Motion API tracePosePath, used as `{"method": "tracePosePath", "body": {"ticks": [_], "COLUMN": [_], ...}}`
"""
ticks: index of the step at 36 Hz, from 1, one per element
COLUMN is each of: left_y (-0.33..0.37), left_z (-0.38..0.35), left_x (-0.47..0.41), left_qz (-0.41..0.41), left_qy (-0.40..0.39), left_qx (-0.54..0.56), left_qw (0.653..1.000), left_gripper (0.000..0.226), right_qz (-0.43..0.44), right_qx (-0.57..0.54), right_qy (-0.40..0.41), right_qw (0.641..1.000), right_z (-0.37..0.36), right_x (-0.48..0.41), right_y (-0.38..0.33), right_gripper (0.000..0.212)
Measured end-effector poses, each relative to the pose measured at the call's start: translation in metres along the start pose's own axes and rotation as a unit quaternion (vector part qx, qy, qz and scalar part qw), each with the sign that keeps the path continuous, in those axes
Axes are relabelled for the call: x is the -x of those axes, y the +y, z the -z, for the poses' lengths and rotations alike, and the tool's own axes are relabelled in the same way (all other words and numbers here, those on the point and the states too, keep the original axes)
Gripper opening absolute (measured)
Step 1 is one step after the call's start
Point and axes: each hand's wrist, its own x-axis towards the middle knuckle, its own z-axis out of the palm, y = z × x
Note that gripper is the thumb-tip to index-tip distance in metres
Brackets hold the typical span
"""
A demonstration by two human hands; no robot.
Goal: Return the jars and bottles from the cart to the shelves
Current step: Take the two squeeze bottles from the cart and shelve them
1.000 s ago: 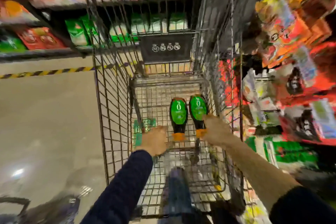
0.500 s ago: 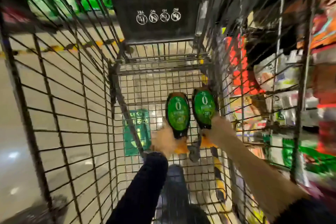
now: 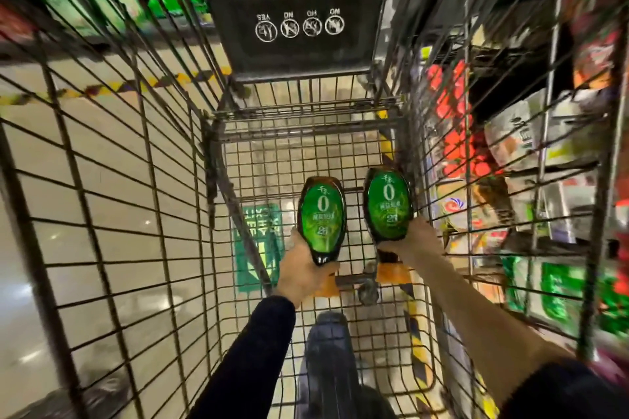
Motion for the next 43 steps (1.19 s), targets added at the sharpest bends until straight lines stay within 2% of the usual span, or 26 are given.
{"method": "tracePosePath", "body": {"ticks": [5, 10, 16, 23, 27, 32, 33, 36, 38, 41, 43], "left_y": [-0.009, -0.013, -0.011, 0.000, 0.014, 0.035, 0.040, 0.056, 0.067, 0.086, 0.095], "left_z": [0.009, 0.014, 0.015, 0.028, 0.045, 0.072, 0.079, 0.099, 0.111, 0.127, 0.138], "left_x": [0.000, -0.002, 0.002, 0.015, 0.030, 0.061, 0.070, 0.099, 0.121, 0.159, 0.184], "left_qz": [0.007, 0.007, 0.025, 0.011, -0.019, -0.067, -0.073, -0.107, -0.137, -0.182, -0.194], "left_qy": [0.005, -0.015, -0.041, -0.030, -0.016, 0.022, 0.028, 0.052, 0.081, 0.109, 0.114], "left_qx": [-0.009, 0.037, 0.117, 0.124, 0.134, 0.136, 0.132, 0.132, 0.140, 0.137, 0.156], "left_qw": [1.000, 0.999, 0.992, 0.992, 0.991, 0.988, 0.988, 0.984, 0.977, 0.967, 0.962], "left_gripper": [0.078, 0.079, 0.077, 0.074, 0.072, 0.078, 0.083, 0.090, 0.087, 0.085, 0.089], "right_qz": [-0.024, -0.044, -0.041, -0.033, 0.022, 0.134, 0.150, 0.192, 0.222, 0.266, 0.302], "right_qx": [-0.048, -0.125, -0.107, -0.122, -0.176, -0.265, -0.278, -0.292, -0.305, -0.318, -0.349], "right_qy": [-0.049, -0.065, -0.052, -0.058, -0.064, -0.093, -0.089, -0.071, -0.047, -0.026, -0.022], "right_qw": [0.997, 0.989, 0.992, 0.990, 0.982, 0.950, 0.945, 0.934, 0.925, 0.910, 0.887], "right_z": [-0.010, -0.017, -0.019, -0.014, -0.006, 0.018, 0.026, 0.051, 0.069, 0.102, 0.122], "right_x": [-0.007, -0.015, -0.017, -0.006, 0.005, 0.037, 0.047, 0.076, 0.094, 0.129, 0.153], "right_y": [0.002, 0.004, 0.005, 0.002, -0.001, -0.007, -0.010, -0.018, -0.021, -0.024, -0.022], "right_gripper": [0.079, 0.087, 0.091, 0.093, 0.072, 0.084, 0.079, 0.047, 0.042, 0.055, 0.063]}}
